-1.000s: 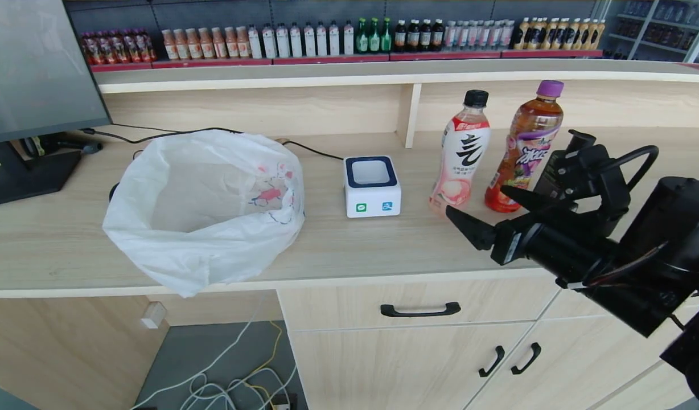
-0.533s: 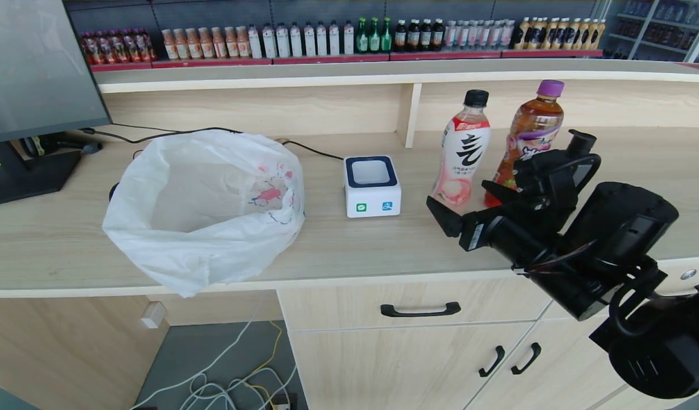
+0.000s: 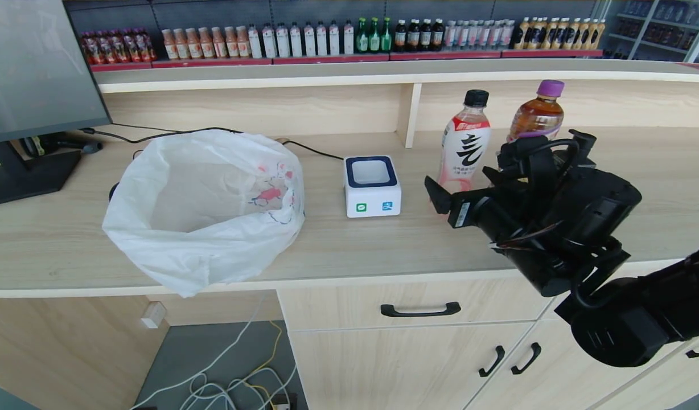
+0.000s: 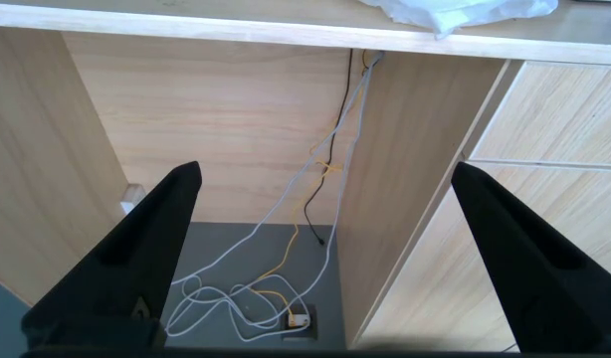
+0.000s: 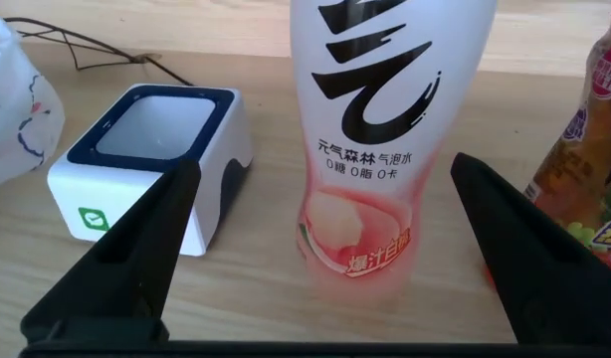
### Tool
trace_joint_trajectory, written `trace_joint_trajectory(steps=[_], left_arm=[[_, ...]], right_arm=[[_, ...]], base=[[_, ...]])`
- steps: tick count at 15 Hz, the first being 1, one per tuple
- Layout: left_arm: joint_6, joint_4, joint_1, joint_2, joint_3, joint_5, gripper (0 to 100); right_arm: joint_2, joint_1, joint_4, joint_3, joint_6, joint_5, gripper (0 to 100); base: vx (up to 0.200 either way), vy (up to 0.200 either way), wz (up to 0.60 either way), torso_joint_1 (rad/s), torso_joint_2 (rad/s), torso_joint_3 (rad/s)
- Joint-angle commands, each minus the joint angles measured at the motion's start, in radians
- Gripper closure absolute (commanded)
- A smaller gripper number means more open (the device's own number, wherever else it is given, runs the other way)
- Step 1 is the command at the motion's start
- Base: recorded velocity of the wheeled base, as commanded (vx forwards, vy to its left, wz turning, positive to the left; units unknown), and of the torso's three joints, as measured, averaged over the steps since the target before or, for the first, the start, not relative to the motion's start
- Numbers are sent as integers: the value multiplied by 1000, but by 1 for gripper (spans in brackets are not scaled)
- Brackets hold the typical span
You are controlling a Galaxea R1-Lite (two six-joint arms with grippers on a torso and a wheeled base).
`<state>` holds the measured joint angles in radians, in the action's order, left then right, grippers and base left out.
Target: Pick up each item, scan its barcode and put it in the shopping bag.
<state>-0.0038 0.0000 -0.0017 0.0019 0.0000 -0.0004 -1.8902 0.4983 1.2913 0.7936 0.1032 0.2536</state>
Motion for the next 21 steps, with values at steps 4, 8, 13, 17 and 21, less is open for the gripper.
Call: trace_joint_trajectory(steps=[4, 8, 13, 17, 21], left_arm=[[-1, 0, 0, 0, 0, -1, 0], [-1, 0, -1, 0, 0, -1, 0], [-1, 0, 0, 0, 0, 0, 0], [-1, 0, 0, 0, 0, -1, 0], [-1, 0, 0, 0, 0, -1, 0]], right_arm=[[-58, -3, 2, 81, -3, 27, 0], [-90, -14, 10, 124, -3, 33, 0], [-130, -35, 37, 161, -2, 35, 0], [-170, -47, 71, 202, -2, 35, 0], [-190, -47, 77, 236, 0, 33, 0]], base=[[0, 0, 0, 0, 0, 0], [0, 0, 0, 0, 0, 0], [0, 0, 0, 0, 0, 0], [0, 0, 0, 0, 0, 0], [0, 0, 0, 0, 0, 0]])
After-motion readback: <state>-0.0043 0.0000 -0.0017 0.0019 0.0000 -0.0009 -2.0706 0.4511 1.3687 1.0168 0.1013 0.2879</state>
